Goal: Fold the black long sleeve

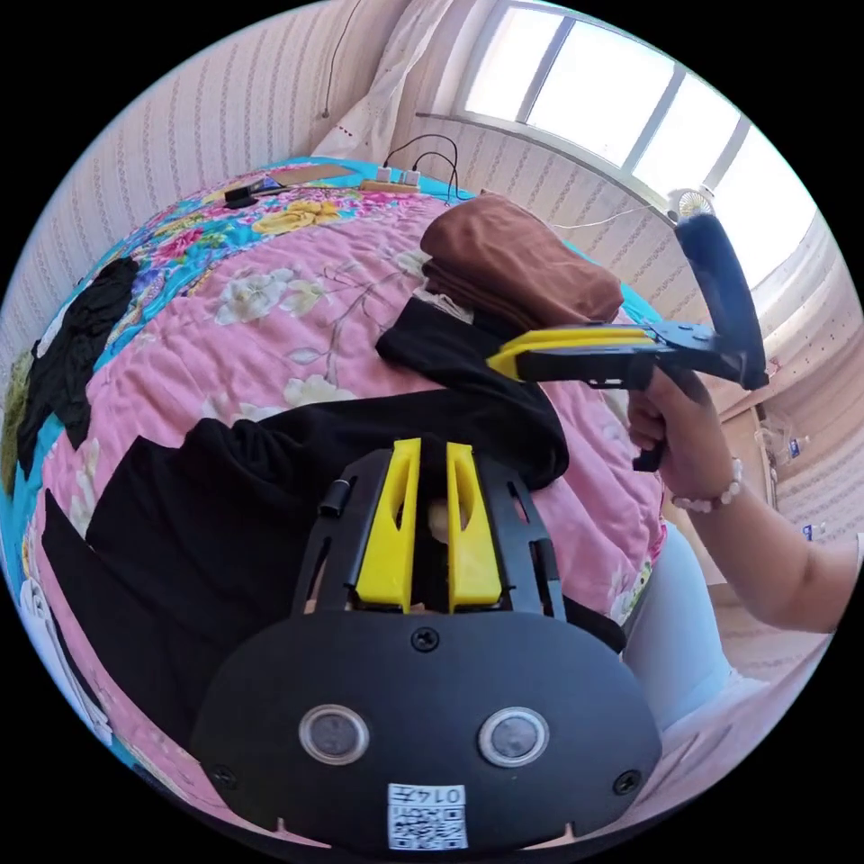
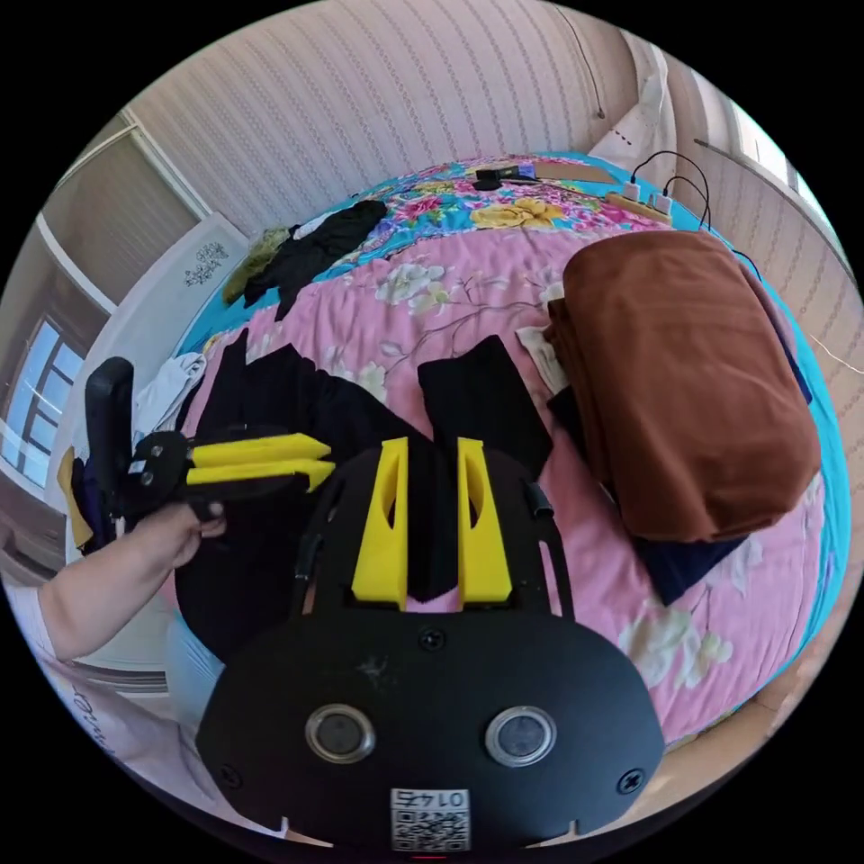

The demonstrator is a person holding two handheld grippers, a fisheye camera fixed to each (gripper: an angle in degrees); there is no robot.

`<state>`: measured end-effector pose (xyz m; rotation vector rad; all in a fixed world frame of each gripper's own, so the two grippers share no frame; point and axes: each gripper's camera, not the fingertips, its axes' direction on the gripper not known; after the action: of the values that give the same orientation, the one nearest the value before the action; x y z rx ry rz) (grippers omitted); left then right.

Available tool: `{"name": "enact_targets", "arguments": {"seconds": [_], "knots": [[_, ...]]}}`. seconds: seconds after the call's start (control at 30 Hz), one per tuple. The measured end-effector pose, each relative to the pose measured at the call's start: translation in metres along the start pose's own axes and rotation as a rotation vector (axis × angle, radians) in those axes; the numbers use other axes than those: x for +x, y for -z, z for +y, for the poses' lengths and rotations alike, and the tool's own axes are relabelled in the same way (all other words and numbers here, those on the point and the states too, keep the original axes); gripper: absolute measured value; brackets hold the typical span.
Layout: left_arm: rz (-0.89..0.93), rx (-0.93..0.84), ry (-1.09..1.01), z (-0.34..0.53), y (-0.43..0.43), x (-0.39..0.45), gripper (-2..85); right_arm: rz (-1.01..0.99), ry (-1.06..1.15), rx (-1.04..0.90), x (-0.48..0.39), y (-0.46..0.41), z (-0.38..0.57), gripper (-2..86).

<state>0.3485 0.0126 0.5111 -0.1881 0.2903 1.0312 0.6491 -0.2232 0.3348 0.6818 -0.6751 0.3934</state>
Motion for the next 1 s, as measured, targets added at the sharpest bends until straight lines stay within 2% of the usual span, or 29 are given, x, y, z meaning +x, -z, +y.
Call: {"name": "enact_targets", "arguments": {"seconds": [0.07, 0.1, 0.23, 0.3, 0.4, 0.47, 0.57, 0.67, 0.8, 0.93, 1.0], "knots": [[-0.024, -0.121, 0.009, -0.013, -0.036, 0.006, 6.0, -0.02, -0.053, -0.083, 0.015, -0.028, -0.011, 8.7], [-0.02, -0.122, 0.031, -0.016, -0.048, 0.007, 5.7, 0.019, -0.079, -0.151, 0.026, -0.045, -0.009, 7.3], [0.071, -0.117, 0.11, -0.033, -0.054, 0.003, 2.0, -0.078, -0.148, 0.036, 0.061, 0.014, 0.023, 2.6], [0.074, -0.092, 0.059, -0.043, -0.049, 0.012, 0.0, -0.112, -0.18, 0.28, 0.084, 0.097, 0.079, 1.7], [0.066, -0.045, -0.025, -0.051, -0.04, 0.031, -0.1, -0.144, -0.372, 0.431, 0.134, 0.165, 0.181, 1.4], [0.071, -0.077, -0.012, -0.057, -0.043, 0.038, 0.9, -0.217, -0.51, 0.422, 0.168, 0.172, 0.243, 1.4], [0.015, -0.131, -0.031, -0.069, -0.047, 0.055, 3.6, -0.224, -0.693, 0.334, 0.205, 0.173, 0.319, 1.8], [-0.052, -0.106, -0.093, -0.086, -0.035, 0.085, 4.4, -0.161, -0.646, 0.397, 0.213, 0.199, 0.34, 2.9], [-0.071, -0.084, -0.245, -0.124, -0.033, 0.154, 4.0, -0.109, -0.582, 0.399, 0.238, 0.21, 0.318, 7.3], [-0.057, -0.126, -0.373, -0.157, -0.06, 0.224, 4.4, -0.142, -0.61, 0.347, 0.257, 0.2, 0.309, 10.3], [-0.055, -0.144, -0.463, -0.179, -0.081, 0.276, 5.1, -0.155, -0.602, 0.396, 0.255, 0.204, 0.324, 10.7]]}}
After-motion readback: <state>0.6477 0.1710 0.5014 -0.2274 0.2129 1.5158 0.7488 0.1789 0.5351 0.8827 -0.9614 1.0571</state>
